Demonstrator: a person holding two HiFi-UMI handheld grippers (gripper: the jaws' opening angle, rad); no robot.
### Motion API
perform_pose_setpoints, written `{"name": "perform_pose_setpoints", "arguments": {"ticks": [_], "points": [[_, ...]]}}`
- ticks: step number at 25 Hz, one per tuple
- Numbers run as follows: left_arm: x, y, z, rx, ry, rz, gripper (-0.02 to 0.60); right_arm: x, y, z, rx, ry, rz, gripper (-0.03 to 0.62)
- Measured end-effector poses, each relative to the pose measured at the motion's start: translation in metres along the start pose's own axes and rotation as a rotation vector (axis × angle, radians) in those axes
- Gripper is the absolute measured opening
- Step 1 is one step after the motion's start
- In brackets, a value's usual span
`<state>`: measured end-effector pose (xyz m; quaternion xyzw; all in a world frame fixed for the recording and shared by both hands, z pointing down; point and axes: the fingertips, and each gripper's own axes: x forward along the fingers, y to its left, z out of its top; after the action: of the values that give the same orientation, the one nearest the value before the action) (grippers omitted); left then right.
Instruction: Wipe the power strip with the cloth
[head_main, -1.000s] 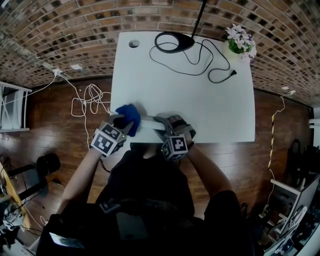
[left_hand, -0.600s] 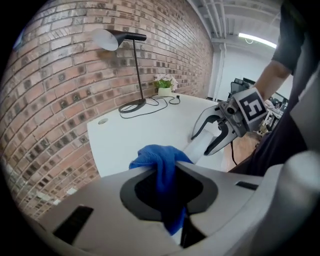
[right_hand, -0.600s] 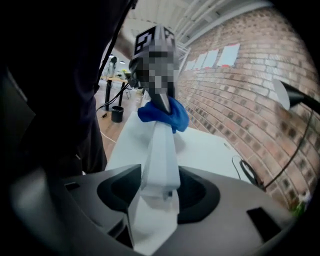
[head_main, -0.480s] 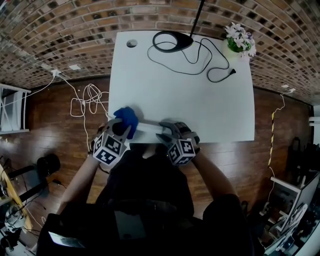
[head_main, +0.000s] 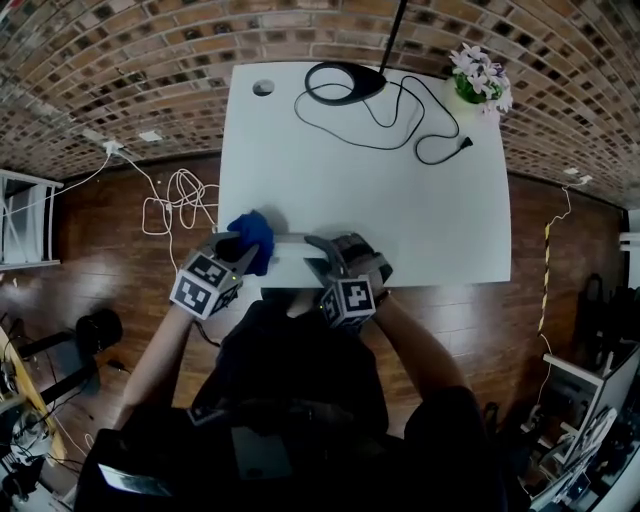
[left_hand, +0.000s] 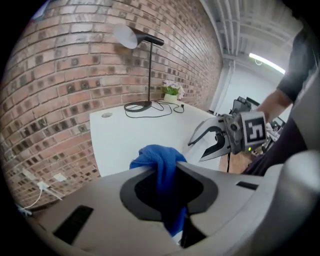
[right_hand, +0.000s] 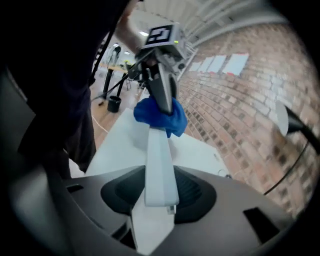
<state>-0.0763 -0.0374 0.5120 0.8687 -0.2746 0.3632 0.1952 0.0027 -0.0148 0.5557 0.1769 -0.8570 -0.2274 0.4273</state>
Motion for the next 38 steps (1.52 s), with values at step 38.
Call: {"name": "perform_pose_setpoints", "arguments": {"ticks": [38], "points": [[0.052,-0.051,-0.050,0.650,0.255,-0.032,0.308,-0.017,0.013,-0.022,0.450,-0.027,0.117,0.390]]}}
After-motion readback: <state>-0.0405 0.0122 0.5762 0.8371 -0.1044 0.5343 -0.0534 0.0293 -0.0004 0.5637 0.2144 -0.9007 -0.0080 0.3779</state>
